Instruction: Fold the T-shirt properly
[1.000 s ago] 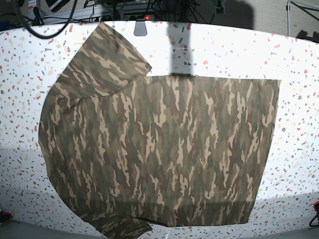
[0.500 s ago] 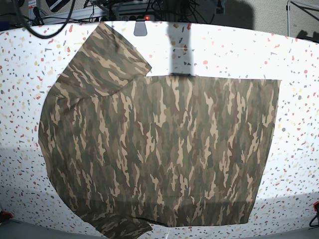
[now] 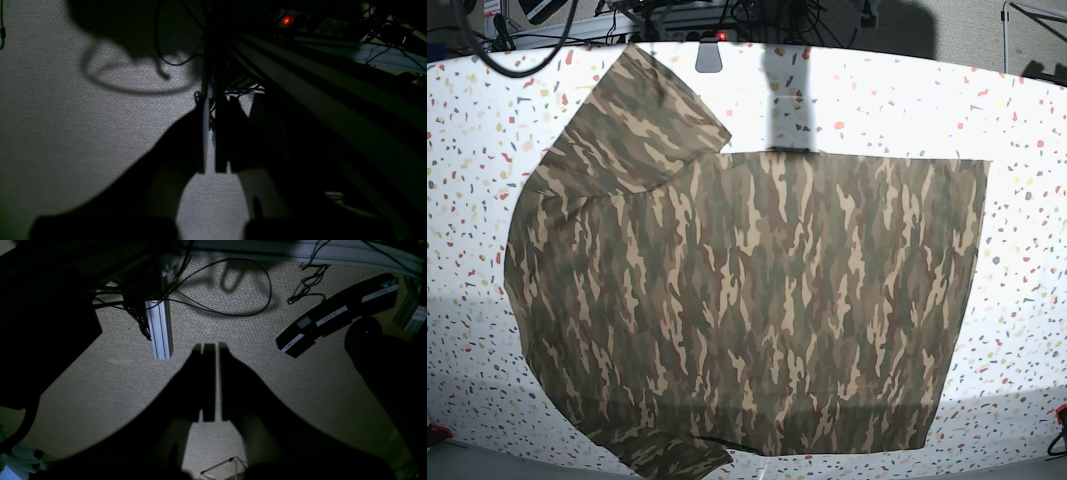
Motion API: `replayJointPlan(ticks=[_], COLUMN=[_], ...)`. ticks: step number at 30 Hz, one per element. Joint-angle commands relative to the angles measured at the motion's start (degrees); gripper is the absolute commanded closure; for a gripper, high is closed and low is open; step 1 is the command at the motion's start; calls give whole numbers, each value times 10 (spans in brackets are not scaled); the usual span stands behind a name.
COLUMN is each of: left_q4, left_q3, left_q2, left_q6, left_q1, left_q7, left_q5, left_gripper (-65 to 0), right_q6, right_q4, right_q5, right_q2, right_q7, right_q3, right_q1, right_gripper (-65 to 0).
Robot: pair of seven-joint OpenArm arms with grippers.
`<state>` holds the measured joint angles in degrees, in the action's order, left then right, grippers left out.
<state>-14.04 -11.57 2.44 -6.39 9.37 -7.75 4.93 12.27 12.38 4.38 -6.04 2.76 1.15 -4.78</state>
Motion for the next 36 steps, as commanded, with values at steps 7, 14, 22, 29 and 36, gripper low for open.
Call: replayJointPlan(ticks=[7,14,22,29,36], left_q4=[-2,-6,-108,-285,-469], left_q3=[0,0,0,0,0], left_q2=[2,2,3,3,4], left_q6=[-4,-4,-4,-4,-65], left_q1=[7,37,119,225,337], left_q7=[-11,-30,-19,20,35], left_q5=[2,2,2,2,2], left_gripper=[-44,-44,-44,-44,-44], right_q6=[2,3,7,38,38], right_q4=[2,19,156,335,509], right_q5=[0,1,-4,-30,-81], right_q2=[-3,-13,-48,-88,-138], right_q7=[2,-5,-4,-4,0], right_q3=[0,0,0,0,0], right_q1=[-4,-35,-135,-253,-363], right_gripper=[-36,-36,-36,-36,-36])
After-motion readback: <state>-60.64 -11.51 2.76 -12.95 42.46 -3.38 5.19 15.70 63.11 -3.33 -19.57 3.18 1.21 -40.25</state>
